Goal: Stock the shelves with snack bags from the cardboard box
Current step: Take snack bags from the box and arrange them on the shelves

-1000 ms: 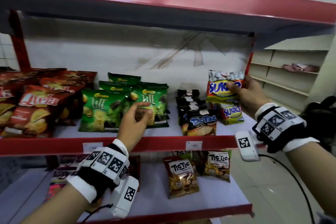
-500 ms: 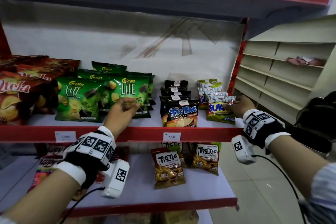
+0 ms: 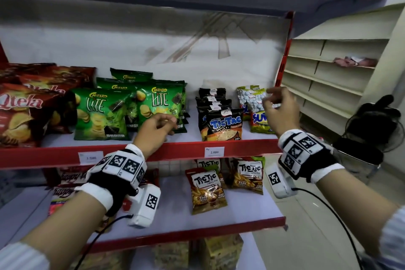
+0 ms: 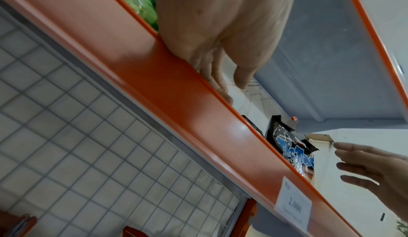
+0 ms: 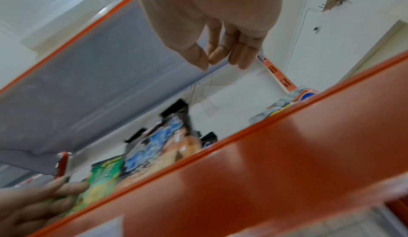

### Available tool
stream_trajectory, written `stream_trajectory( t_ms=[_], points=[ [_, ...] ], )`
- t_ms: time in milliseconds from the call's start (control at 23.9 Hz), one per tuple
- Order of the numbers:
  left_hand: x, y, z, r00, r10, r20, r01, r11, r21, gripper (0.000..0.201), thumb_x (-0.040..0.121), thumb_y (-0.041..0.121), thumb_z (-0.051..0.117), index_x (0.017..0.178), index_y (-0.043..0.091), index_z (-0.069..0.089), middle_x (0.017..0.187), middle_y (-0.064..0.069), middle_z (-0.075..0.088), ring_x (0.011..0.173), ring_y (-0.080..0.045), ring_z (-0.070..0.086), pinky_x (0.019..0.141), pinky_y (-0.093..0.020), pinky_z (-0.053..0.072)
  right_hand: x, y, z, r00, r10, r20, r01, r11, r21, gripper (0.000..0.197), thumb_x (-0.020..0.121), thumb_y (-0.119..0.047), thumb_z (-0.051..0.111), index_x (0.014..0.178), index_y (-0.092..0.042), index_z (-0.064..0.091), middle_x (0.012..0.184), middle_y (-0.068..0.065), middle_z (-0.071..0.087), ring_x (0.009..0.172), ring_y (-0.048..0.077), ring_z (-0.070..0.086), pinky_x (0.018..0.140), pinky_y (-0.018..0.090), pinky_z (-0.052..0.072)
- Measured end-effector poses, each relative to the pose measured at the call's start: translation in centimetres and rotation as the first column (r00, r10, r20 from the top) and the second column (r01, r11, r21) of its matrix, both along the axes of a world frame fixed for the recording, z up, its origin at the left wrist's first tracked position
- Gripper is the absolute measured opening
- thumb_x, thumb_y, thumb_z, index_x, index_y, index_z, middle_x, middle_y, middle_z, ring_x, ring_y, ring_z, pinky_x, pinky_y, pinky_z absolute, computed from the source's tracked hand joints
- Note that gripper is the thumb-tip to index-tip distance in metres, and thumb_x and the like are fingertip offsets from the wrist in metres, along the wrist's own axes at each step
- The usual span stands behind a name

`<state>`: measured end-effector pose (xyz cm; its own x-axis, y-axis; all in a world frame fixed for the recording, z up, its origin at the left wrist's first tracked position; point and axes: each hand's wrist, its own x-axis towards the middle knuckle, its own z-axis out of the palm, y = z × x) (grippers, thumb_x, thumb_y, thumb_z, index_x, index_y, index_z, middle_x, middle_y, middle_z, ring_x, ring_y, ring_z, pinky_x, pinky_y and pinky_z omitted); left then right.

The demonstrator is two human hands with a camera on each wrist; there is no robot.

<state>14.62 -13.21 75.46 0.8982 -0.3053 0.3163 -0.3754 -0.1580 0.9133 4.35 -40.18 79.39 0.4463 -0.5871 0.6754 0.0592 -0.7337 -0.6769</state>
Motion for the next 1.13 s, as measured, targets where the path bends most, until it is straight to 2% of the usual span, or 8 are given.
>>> stream_trajectory(
  t_ms=[126, 293, 418, 544, 669, 795, 879, 1130],
  points=[
    [-0.2, 1.3, 0.0, 0.997, -0.057, 0.043, 0.059, 0.996, -0.066, 0.015, 0.095, 0.016, 0.054, 0.106, 0.01, 0.06, 0.085, 0.0, 0.065, 0.077, -0.012, 0.062, 0.061, -0.02, 0.049, -1.0, 5.2, -1.1, 0.993, 0.08, 0.083, -0.079, 0.997, -0.018, 0.018, 0.086, -0.005, 0.059, 0.103, -0.013, 0.06, 0.077, -0.012, 0.052, 0.091, 0.025, 0.057, 0.086, 0.048, 0.048],
    [-1.6, 2.4, -1.4, 0.976, -0.007, 0.22, 0.037, 0.991, -0.131, 0.008, 0.091, 0.011, 0.059, 0.098, 0.015, 0.061, 0.093, 0.001, 0.063, 0.092, -0.015, 0.059, 0.082, -0.022, 0.048, -2.3, 10.5, -3.7, 0.99, 0.109, 0.092, -0.105, 0.993, -0.045, 0.019, 0.087, -0.006, 0.058, 0.104, -0.013, 0.059, 0.087, -0.001, 0.056, 0.095, 0.025, 0.054, 0.084, 0.042, 0.048],
    [-3.7, 3.8, -4.8, 0.92, 0.047, 0.389, 0.03, 0.982, -0.189, 0.01, 0.091, 0.007, 0.057, 0.097, 0.016, 0.059, 0.1, -0.005, 0.062, 0.094, -0.017, 0.059, 0.087, -0.025, 0.047, -3.4, 14.0, -7.2, 0.989, 0.1, 0.112, -0.094, 0.994, -0.058, 0.017, 0.087, -0.007, 0.059, 0.103, -0.014, 0.058, 0.09, -0.003, 0.055, 0.093, 0.027, 0.054, 0.083, 0.041, 0.048],
    [-5.5, 5.0, -9.5, 0.865, -0.054, 0.499, 0.104, 0.992, -0.073, 0.008, 0.091, 0.012, 0.054, 0.096, 0.016, 0.058, 0.097, 0.001, 0.056, 0.095, -0.014, 0.055, 0.087, -0.021, 0.043, -4.2, 16.4, -11.9, 0.989, 0.097, 0.112, -0.089, 0.993, -0.073, 0.017, 0.086, -0.004, 0.061, 0.102, -0.01, 0.06, 0.09, -0.004, 0.055, 0.089, 0.032, 0.055, 0.081, 0.041, 0.046],
    [-7.1, 5.4, -15.1, 0.901, -0.212, 0.379, 0.191, 0.977, 0.094, 0.013, 0.091, 0.012, 0.056, 0.103, 0.016, 0.058, 0.102, 0.006, 0.054, 0.101, -0.014, 0.05, 0.088, -0.017, 0.039, -4.9, 18.1, -17.4, 0.987, 0.159, 0.004, -0.159, 0.987, -0.005, 0.019, 0.088, -0.003, 0.06, 0.106, -0.008, 0.06, 0.092, -0.006, 0.053, 0.092, 0.03, 0.055, 0.081, 0.041, 0.047],
    [-7.7, 5.9, -21.9, 0.974, -0.224, 0.026, 0.212, 0.948, 0.237, 0.023, 0.089, 0.005, 0.06, 0.109, 0.016, 0.056, 0.111, 0.001, 0.056, 0.105, -0.018, 0.051, 0.093, -0.025, 0.044, -5.2, 19.1, -24.1, 0.945, 0.26, -0.198, -0.231, 0.961, 0.154, 0.024, 0.088, -0.007, 0.06, 0.11, -0.015, 0.058, 0.097, -0.001, 0.055, 0.094, 0.015, 0.053, 0.079, 0.022, 0.043],
    [-8.3, 6.1, -27.5, 0.967, -0.174, -0.186, 0.226, 0.922, 0.313, 0.024, 0.088, 0.002, 0.059, 0.11, 0.011, 0.056, 0.115, -0.007, 0.058, 0.105, -0.021, 0.053, 0.094, -0.034, 0.045, -5.5, 19.6, -30.1, 0.863, 0.364, -0.349, -0.292, 0.925, 0.243, 0.026, 0.086, -0.007, 0.06, 0.11, -0.017, 0.056, 0.099, -0.004, 0.052, 0.095, 0.012, 0.052, 0.078, 0.016, 0.04],
    [-9.2, 6.7, -46.8, 0.899, 0.013, -0.437, 0.174, 0.907, 0.384, 0.021, 0.09, -0.002, 0.056, 0.11, -0.001, 0.057, 0.105, -0.01, 0.06, 0.095, -0.022, 0.057, 0.087, -0.022, 0.049, -6.0, 18.9, -51.3, 0.505, 0.556, -0.66, -0.337, 0.831, 0.442, 0.04, 0.085, -0.007, 0.056, 0.121, -0.025, 0.051, 0.096, -0.011, 0.044, 0.096, 0.014, 0.054, 0.083, 0.027, 0.044]
  ],
)
